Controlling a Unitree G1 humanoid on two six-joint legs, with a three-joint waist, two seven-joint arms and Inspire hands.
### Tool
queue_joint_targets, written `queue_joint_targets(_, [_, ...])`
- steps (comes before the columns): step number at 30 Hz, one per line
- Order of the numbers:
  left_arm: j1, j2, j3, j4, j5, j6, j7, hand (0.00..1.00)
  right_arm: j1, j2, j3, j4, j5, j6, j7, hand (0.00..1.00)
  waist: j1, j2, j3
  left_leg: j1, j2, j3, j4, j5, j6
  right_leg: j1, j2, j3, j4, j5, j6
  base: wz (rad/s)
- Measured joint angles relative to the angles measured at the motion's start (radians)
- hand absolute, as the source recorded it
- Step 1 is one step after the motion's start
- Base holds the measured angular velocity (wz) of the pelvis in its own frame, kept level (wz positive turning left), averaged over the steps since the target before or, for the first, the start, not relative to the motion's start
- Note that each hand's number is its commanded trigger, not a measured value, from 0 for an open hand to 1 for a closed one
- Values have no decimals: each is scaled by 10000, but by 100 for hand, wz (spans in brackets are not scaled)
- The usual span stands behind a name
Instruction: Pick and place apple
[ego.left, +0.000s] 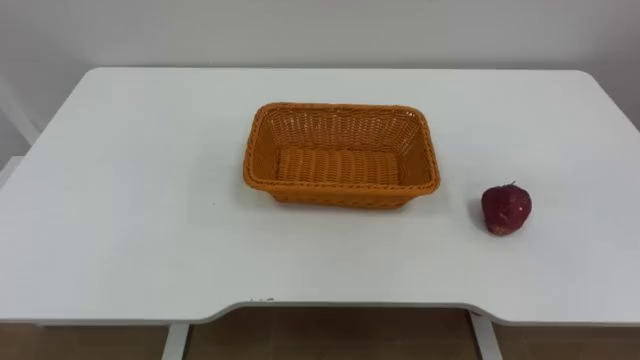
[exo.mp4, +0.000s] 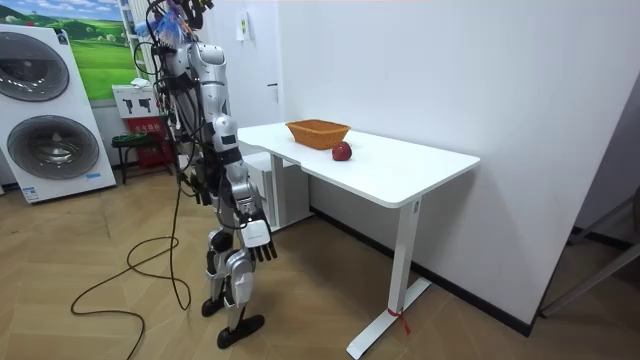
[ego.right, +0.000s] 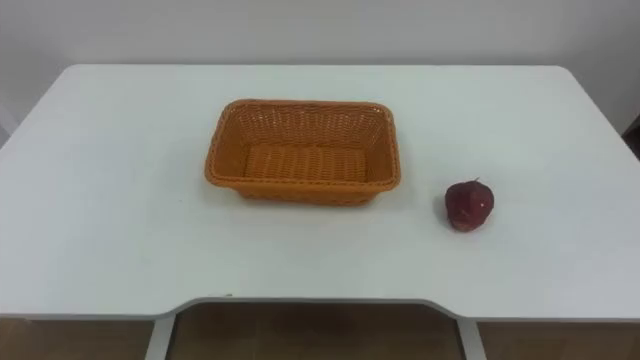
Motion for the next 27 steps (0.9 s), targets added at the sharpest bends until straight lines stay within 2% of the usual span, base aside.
queue_joint_targets(4, [-3, -6, 20, 2, -13, -32, 9, 0, -1, 2, 2, 9, 58, 2, -3, 0, 15, -1, 0, 2, 10, 75, 0, -11, -4, -39, 15, 79, 26, 0, 0, -5])
queue_joint_targets(10, [47, -7, 16, 248, -764, -66, 3, 0, -17, 86, -165, -65, 1628, 120, -411, 0, -17, 41, 5, 141, 22, 158, -72, -67, -14, 8, 60, 219, 123, 2, -3, -8])
queue_joint_targets(13, [157, -8, 46, 251, -1386, -95, 0, 0, -228, 123, -1195, -84, 2985, 152, -817, 0, -261, 77, 14, 134, 12, 154, -52, -75, -9, 16, 56, 204, 147, 0, 0, 0])
queue_joint_targets(15, [182, -3, 345, 253, -1482, -143, 10, 0, -297, 123, -2244, -423, 4755, 141, -1302, 0, -398, 95, 17, 139, 16, 153, 8, -99, -11, 31, 64, 198, 149, -1, 1, 0])
queue_joint_targets(18, [250, 21, 814, 240, -1509, -320, 224, 0, -398, 115, -3407, -919, 6332, -78, -2026, 0, -553, 101, 14, 89, 18, 155, 44, -120, -11, 35, 69, 208, 152, -3, 0, 0])
queue_joint_targets(21, [350, 57, 1210, 7, -1553, -326, 321, 0, -426, 113, -4264, -1777, 6734, -284, -2780, 0, -701, 122, 4, 67, 5, 160, 56, -124, -4, -9, 48, 213, 143, -34, 9, 0])
queue_joint_targets(24, [513, 222, 1228, -59, -1560, -410, 368, 0, -520, 87, -4840, -2605, 6763, -654, -3570, 0, -836, 102, -10, 64, -7, 186, 64, -128, 4, -4, 34, 202, 158, -48, 23, 0])
queue_joint_targets(27, [662, 296, 1232, -264, -1470, -472, 431, 0, -588, -11, -5279, -3589, 6712, -817, -4636, 0, -875, 61, -33, 70, -23, 199, 53, -126, 6, 9, 35, 228, 191, -49, 26, 0])
